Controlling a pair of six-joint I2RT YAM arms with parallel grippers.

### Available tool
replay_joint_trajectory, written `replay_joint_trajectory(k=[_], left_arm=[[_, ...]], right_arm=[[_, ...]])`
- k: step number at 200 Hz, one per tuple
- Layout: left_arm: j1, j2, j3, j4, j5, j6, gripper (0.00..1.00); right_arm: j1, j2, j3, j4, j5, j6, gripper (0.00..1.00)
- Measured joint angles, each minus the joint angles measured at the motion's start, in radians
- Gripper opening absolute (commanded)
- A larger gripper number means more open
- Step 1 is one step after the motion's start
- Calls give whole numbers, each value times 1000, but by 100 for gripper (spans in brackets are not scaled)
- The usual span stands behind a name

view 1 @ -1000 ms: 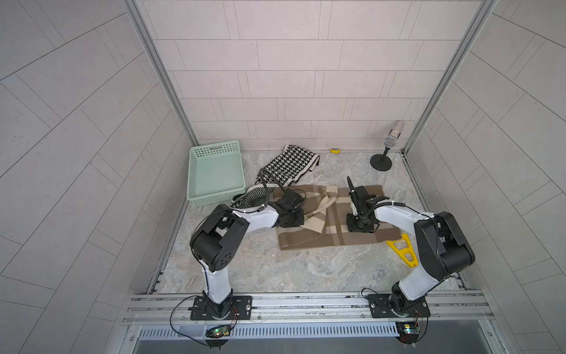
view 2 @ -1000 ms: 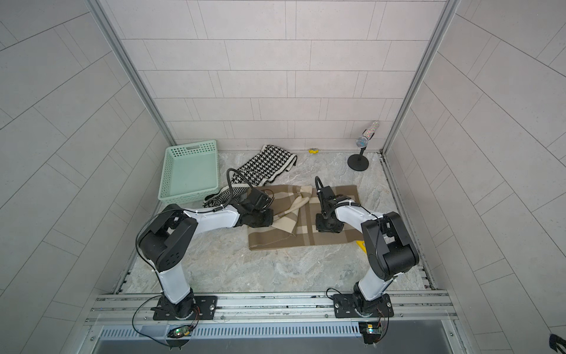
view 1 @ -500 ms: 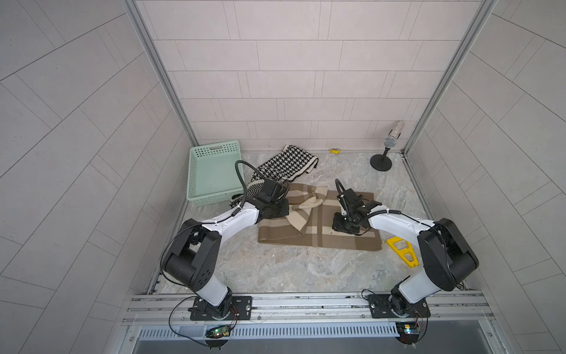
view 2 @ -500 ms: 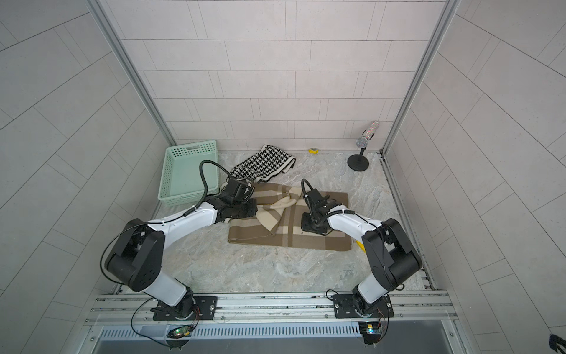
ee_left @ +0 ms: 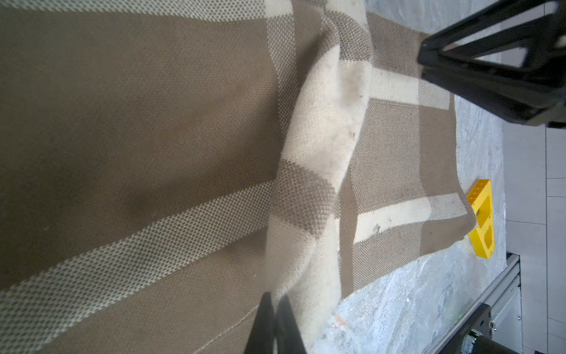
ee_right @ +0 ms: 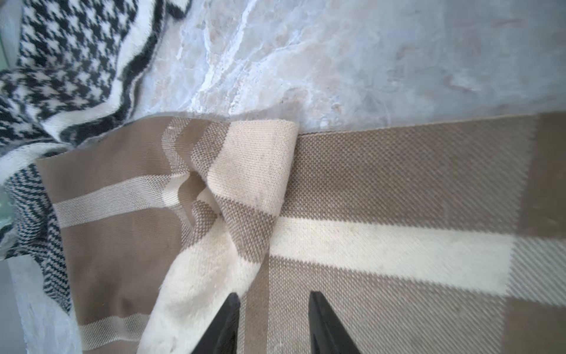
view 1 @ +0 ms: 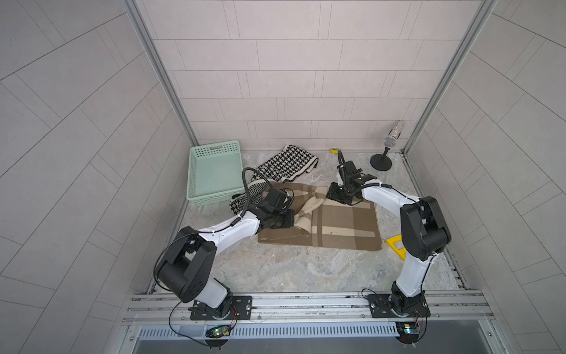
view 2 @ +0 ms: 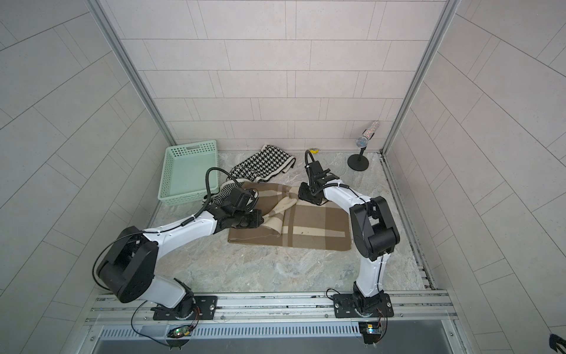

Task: Roll up the scarf and place it into the basket
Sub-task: Fold the scarf at the center of the board.

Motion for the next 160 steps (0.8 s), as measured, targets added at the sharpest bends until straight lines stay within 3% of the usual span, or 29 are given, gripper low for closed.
replay_joint_trajectory(k=[47, 80, 122, 160], left_arm=[[0, 4, 0, 16, 20, -1, 0], [0, 5, 0, 16, 28, -2, 0], [-3, 2, 3, 3, 41, 6, 0], [-71, -19, 115, -150, 32, 68, 0]], right_arm=[[0, 107, 65, 23, -32, 12, 44], [0, 144, 82, 55, -61, 27, 33], [-5, 159, 129, 51, -80, 11, 0], [-24, 150, 197, -26, -66, -53, 0]])
